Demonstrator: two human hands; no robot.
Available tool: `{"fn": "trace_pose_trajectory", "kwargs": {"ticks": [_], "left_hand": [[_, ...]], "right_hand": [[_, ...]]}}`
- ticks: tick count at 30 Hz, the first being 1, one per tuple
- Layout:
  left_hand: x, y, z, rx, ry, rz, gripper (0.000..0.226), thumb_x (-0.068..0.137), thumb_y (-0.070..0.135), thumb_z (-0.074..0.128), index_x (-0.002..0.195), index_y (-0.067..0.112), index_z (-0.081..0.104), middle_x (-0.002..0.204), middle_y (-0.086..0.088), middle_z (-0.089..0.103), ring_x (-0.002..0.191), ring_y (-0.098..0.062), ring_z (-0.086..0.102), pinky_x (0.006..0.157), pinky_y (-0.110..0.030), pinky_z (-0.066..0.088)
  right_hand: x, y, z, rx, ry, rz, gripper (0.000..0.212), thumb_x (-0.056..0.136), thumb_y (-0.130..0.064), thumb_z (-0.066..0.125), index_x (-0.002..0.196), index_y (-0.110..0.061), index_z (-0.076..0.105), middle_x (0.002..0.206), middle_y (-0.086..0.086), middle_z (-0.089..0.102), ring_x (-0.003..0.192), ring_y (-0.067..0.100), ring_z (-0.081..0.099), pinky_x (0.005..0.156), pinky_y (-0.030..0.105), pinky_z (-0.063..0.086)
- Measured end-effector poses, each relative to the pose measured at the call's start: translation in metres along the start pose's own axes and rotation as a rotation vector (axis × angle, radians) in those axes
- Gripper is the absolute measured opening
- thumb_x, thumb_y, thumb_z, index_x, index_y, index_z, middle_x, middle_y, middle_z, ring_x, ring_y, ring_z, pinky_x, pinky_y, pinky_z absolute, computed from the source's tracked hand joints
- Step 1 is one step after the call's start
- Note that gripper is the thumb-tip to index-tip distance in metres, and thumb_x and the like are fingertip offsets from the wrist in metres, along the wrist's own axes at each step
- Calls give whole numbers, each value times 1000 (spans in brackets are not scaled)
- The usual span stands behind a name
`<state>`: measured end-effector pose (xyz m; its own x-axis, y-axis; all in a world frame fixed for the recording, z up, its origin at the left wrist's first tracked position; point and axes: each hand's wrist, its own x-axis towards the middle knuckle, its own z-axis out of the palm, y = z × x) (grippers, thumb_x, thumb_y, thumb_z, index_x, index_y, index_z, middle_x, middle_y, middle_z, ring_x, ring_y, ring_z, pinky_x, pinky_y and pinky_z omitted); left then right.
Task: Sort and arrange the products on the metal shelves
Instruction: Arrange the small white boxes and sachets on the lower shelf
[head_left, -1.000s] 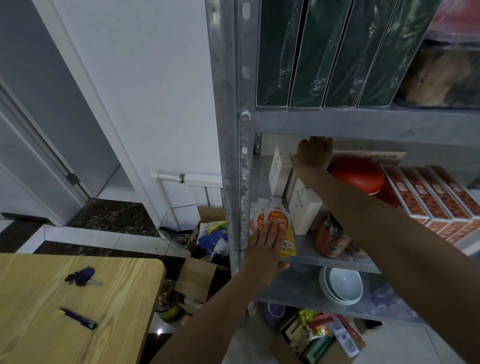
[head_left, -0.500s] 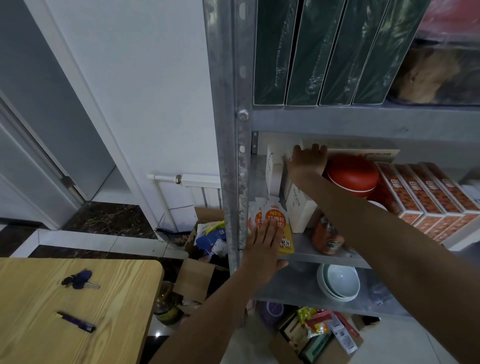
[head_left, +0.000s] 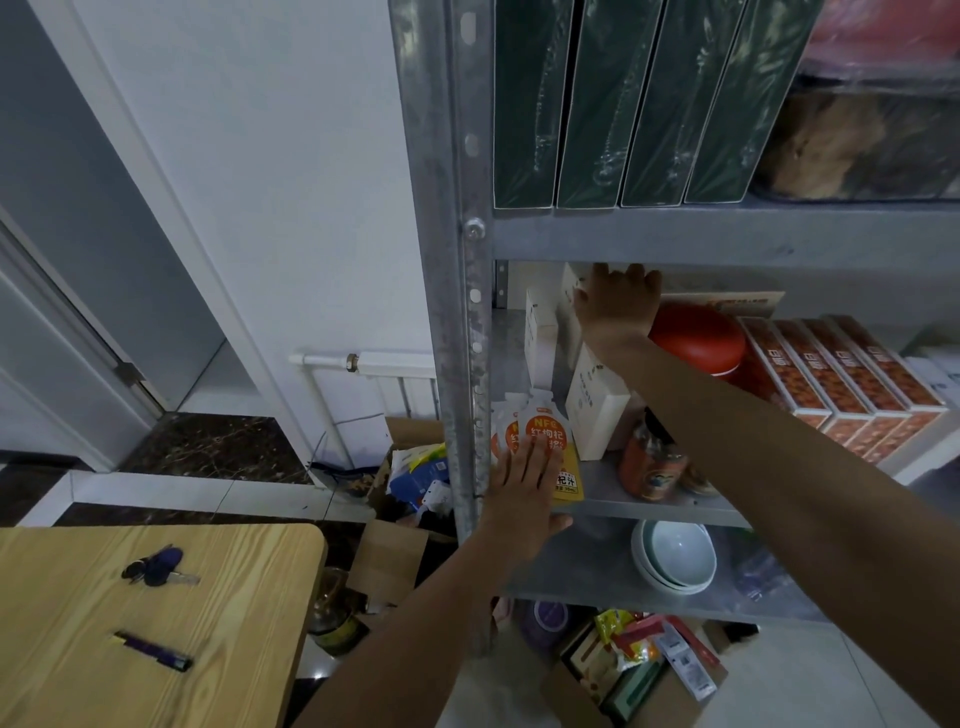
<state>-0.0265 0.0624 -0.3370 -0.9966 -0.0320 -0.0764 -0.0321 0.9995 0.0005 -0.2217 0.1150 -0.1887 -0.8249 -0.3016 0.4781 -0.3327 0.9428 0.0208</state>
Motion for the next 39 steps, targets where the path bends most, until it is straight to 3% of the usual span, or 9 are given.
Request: {"fn": "trace_pose_trajectory", "kwargs": {"ticks": [7, 11, 16, 21, 25, 28, 31, 35, 39], "left_hand": [[1, -1, 2, -3, -6, 4, 87, 98, 56, 37, 152, 15, -18, 160, -10, -23, 146, -29, -23, 113, -44, -21], [-1, -2, 0, 4, -6, 18, 86, 98, 57, 35, 153, 13, -16, 161, -12, -20, 147, -31, -21, 114, -47, -20], [0, -4, -2, 5, -8, 32, 86, 98, 58, 34, 153, 13, -15, 161, -13, -20, 147, -31, -20, 114, -48, -20], [7, -3, -3, -104, -11, 2, 84, 97, 60, 33, 155, 14, -7, 162, -11, -15, 148, -30, -17, 113, -47, -20], [15, 4, -17, -417, 87, -130, 60, 102, 44, 36, 151, 13, 21, 160, -11, 16, 149, -31, 10, 121, -51, 0], [8, 14, -45, -1207, 217, -409, 36, 104, 41, 36, 134, 25, 48, 142, -9, 49, 131, -29, 46, 109, -48, 38], [-10, 13, -74, -1864, 249, -481, 45, 99, 54, 37, 124, 23, 59, 112, -4, 71, 99, -21, 69, 81, -35, 57], [-37, 19, -102, -1987, 120, -267, 57, 82, 62, 46, 121, 23, 59, 99, -2, 76, 91, -21, 73, 70, -34, 60], [-53, 34, -106, -1913, 138, -207, 36, 94, 19, 59, 130, 17, 59, 115, -8, 71, 106, -24, 68, 75, -32, 59]], "right_hand": [[5, 10, -20, 256, 181, 152, 40, 101, -37, 43, 119, -6, 60, 116, 17, 64, 112, 34, 59, 98, 42, 42], [0, 25, -32, 371, 150, 374, 47, 101, -42, 43, 112, -1, 63, 112, 20, 66, 105, 37, 63, 84, 39, 47], [-2, 57, -30, 697, 130, 630, 47, 102, -44, 39, 118, -6, 62, 121, 18, 64, 115, 34, 59, 89, 35, 44], [-21, 88, -24, 1036, 190, 596, 37, 103, -38, 42, 93, -10, 65, 104, 18, 68, 100, 32, 62, 80, 29, 39], [-44, 103, -34, 1249, 92, 547, 36, 101, -32, 51, 68, -21, 56, 68, 8, 60, 64, 21, 56, 69, 35, 46], [-70, 110, -42, 1319, 40, 452, 34, 99, -25, 56, 68, -11, 61, 51, -4, 58, 44, 6, 50, 53, 22, 41], [-93, 115, -52, 1305, -4, 350, 27, 98, -19, 58, 78, -3, 66, 62, -7, 62, 52, -3, 52, 56, 15, 40], [-114, 115, -61, 1240, -109, 194, 33, 98, -17, 57, 82, 10, 68, 72, 17, 67, 62, 10, 56, 57, 10, 38], [-128, 104, -72, 1276, -138, 213, 38, 99, -16, 56, 69, 7, 62, 63, 17, 57, 53, 10, 47, 50, 14, 33]]}}
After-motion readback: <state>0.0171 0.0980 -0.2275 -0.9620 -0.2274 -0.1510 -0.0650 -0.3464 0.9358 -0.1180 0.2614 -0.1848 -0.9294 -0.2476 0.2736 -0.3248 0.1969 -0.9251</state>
